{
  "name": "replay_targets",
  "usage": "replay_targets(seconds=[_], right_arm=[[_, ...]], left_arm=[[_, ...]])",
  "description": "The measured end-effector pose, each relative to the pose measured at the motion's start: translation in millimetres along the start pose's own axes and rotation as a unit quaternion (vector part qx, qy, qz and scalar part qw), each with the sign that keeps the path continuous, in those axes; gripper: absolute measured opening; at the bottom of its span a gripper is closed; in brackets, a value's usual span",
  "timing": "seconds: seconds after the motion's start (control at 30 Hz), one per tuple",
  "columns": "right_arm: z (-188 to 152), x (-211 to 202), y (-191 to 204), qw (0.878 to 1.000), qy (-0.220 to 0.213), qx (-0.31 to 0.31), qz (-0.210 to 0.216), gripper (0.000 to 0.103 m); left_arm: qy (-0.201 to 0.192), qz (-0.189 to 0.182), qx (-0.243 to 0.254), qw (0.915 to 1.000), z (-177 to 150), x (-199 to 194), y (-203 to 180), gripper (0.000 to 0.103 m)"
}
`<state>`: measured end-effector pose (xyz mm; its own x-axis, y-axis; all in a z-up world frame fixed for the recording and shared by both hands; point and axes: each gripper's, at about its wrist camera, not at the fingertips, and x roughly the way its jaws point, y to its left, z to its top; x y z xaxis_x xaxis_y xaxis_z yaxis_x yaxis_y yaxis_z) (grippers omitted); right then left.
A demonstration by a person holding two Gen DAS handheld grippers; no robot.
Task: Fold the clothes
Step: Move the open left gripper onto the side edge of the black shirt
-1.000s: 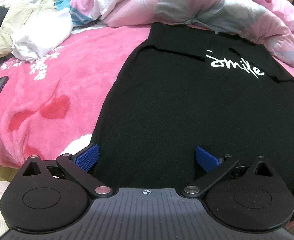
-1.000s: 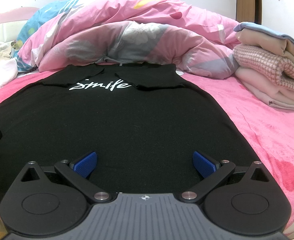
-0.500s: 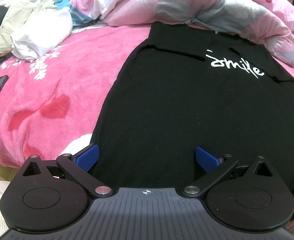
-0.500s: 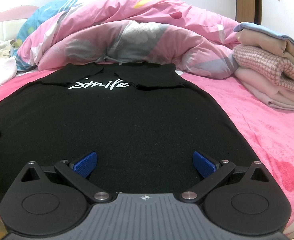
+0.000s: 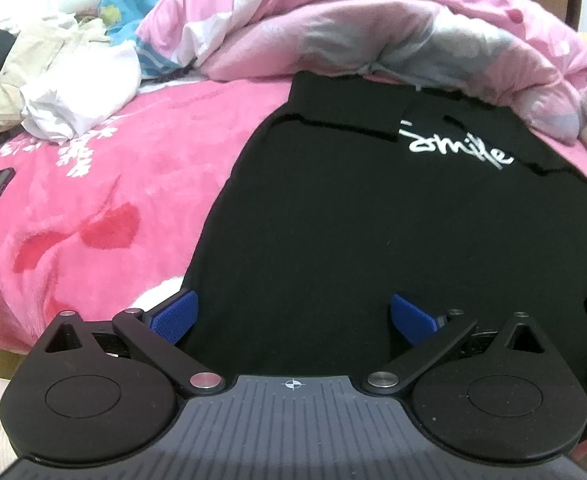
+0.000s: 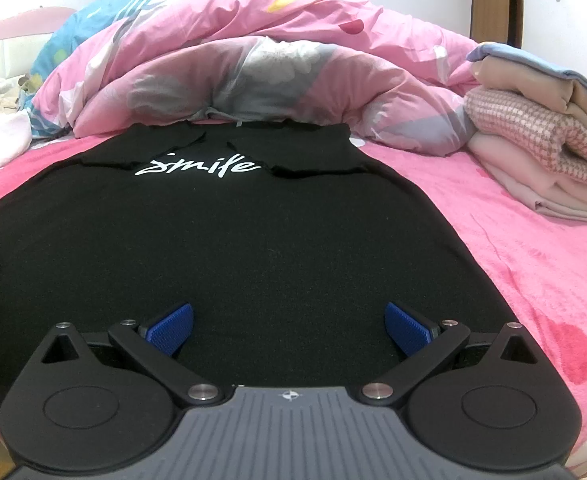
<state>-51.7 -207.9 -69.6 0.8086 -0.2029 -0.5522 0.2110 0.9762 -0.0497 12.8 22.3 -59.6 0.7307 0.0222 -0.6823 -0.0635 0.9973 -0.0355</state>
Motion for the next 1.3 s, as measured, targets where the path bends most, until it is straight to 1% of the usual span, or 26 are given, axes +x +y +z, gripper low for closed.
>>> replay_targets(seconds=[0.07, 0.17, 0.27, 0.33, 0.47, 0.6, 0.7, 0.77, 0.8, 0.83, 0.93, 1.0, 1.1, 1.17, 1.3], right_arm=[[-0.3, 0.2, -0.1, 1.000, 0.000, 0.000, 0.000, 0.103], [0.0, 0.3, 0.3, 1.000, 0.001, 0.000, 0.000, 0.103], [0.3, 0.7, 0.0, 1.000, 0.001, -0.001, 0.000, 0.103], [0.9, 1.1, -0.4, 1.000, 0.002, -0.001, 0.000, 0.103], [0.3, 0.3, 0.5, 1.000, 0.002, -0.001, -0.001, 0.103], [-0.2, 0.7, 0.9, 1.000, 0.001, -0.001, -0.001, 0.103], [-0.8, 0.6, 1.5, 1.000, 0.001, -0.001, -0.001, 0.103], [-0.7, 0.7, 1.1, 1.000, 0.001, -0.001, -0.001, 0.103], [-0.7, 0.7, 1.0, 1.000, 0.001, -0.001, -0.001, 0.103], [-0.6, 0.7, 0.8, 1.000, 0.001, -0.001, -0.001, 0.103], [-0.6, 0.4, 1.4, 1.000, 0.000, -0.001, -0.002, 0.103], [-0.9, 0.0, 1.7, 1.000, -0.001, -0.001, -0.002, 0.103], [-0.8, 0.0, 1.2, 1.000, -0.001, -0.001, -0.001, 0.103], [-0.9, 0.1, 0.8, 1.000, -0.001, -0.001, -0.001, 0.103], [-0.9, 0.6, -0.1, 1.000, -0.002, -0.002, 0.001, 0.103]], left_arm=[[-0.007, -0.014, -0.009, 0.9998, -0.9, -4.7, 4.3, 0.103], [-0.029, -0.038, -0.013, 0.9988, -5.3, -15.7, 10.4, 0.103], [-0.052, -0.055, -0.001, 0.9971, -15.3, -27.8, 16.8, 0.103], [-0.060, -0.064, 0.010, 0.9961, -24.0, -33.0, 21.3, 0.103], [-0.053, -0.081, 0.022, 0.9951, -41.9, -37.1, 32.4, 0.103], [-0.042, -0.093, 0.010, 0.9948, -54.4, -38.6, 48.6, 0.102], [-0.029, -0.090, 0.008, 0.9955, -61.2, -40.1, 61.0, 0.098], [-0.014, -0.093, 0.006, 0.9955, -64.6, -38.5, 67.1, 0.093], [-0.005, -0.096, 0.004, 0.9954, -66.2, -37.3, 69.9, 0.088], [0.004, -0.099, 0.000, 0.9951, -67.2, -35.3, 73.0, 0.079], [0.030, -0.106, -0.023, 0.9937, -69.0, -25.4, 82.4, 0.068], [0.037, -0.105, -0.029, 0.9933, -69.7, -20.9, 87.2, 0.065], [0.036, -0.098, -0.024, 0.9942, -70.0, -18.3, 91.5, 0.064], [0.033, -0.097, -0.019, 0.9946, -69.8, -17.8, 94.1, 0.063], [0.022, -0.106, -0.006, 0.9941, -70.0, -18.1, 96.7, 0.056]])
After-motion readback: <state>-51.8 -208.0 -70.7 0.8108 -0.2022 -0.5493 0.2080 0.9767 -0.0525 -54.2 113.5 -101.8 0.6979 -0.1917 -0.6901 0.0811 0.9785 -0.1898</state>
